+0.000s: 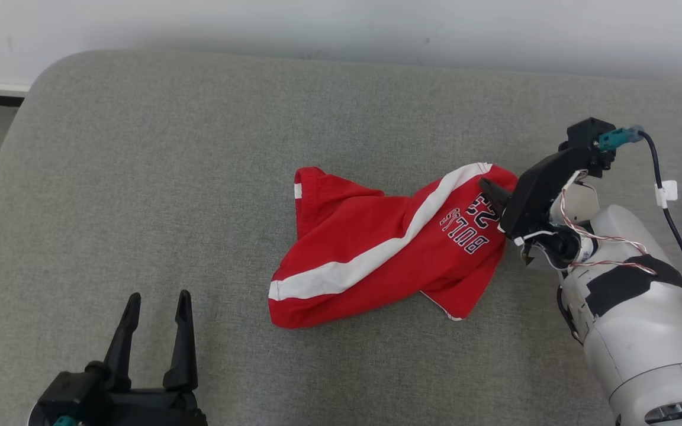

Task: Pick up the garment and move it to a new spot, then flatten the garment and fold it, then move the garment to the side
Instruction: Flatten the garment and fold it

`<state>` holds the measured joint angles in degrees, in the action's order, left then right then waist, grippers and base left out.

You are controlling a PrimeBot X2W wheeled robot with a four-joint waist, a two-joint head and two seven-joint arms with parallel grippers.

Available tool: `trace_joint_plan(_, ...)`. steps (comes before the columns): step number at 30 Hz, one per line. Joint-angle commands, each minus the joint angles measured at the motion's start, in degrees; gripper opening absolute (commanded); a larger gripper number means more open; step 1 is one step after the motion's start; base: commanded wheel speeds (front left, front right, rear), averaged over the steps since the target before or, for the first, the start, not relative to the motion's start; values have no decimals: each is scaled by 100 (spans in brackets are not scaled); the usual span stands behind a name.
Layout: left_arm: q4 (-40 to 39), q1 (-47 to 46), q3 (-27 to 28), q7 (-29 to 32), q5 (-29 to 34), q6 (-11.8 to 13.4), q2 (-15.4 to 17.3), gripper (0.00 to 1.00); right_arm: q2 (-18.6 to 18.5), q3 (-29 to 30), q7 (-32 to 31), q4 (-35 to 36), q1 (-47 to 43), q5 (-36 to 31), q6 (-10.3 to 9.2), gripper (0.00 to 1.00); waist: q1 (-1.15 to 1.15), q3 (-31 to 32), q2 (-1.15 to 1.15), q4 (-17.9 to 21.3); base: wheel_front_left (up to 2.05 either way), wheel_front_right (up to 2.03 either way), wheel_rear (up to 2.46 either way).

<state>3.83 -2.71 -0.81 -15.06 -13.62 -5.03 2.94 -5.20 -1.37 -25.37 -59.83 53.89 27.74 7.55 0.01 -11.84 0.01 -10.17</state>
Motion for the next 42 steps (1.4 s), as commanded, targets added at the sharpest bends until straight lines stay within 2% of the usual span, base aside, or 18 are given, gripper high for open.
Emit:
trace_joint_plan(1,-16,-87,5,-11,-10,28,-6,100,10,-49,16,15,24,22,-15,0,-1,-67,-1,-25,0,0,0)
trace_joint_plan(7,26,-129,18,-11,-51,69,-5,100,-91,-469,362,360,-34,191,-16,0,-1,31,-1,100,0,0,0)
trace_joint_plan(15,62,-35,52,-12,-47,62,-5,100,-397,-1322,1373,1194,-66,424,-15,0,-1,257,-1,291,0,0,0)
trace_joint_plan(16,66,-18,54,-12,-36,59,-5,100,-524,-1562,1599,1366,-136,584,-16,0,-1,324,-1,327,0,0,0)
trace_joint_plan(18,76,19,68,-12,-33,73,-4,100,-599,-1751,1673,1487,-278,792,-16,0,-1,402,-1,359,0,0,0)
trace_joint_plan(23,95,155,134,-12,-16,90,-5,100,-1007,-1981,1587,1869,-988,1197,-15,0,-1,639,-1,466,0,0,0)
trace_joint_plan(28,53,370,293,-12,-26,145,-6,100,-1325,-1892,1636,2790,-2167,1514,-15,0,-1,779,-1,714,0,0,0)
trace_joint_plan(35,-27,560,495,-11,-17,167,-5,100,-1500,-1794,1692,3907,-3494,1076,-15,0,-1,775,-1,1034,0,0,0)
trace_joint_plan(39,-36,540,551,-11,0,161,-6,100,-1526,-1821,1512,4136,-4070,439,-15,0,-1,764,-1,1163,0,0,0)
trace_joint_plan(42,-20,506,552,-11,3,145,-5,100,-1458,-1804,1515,4055,-4315,-7,-15,0,-1,774,-1,1203,0,0,0)
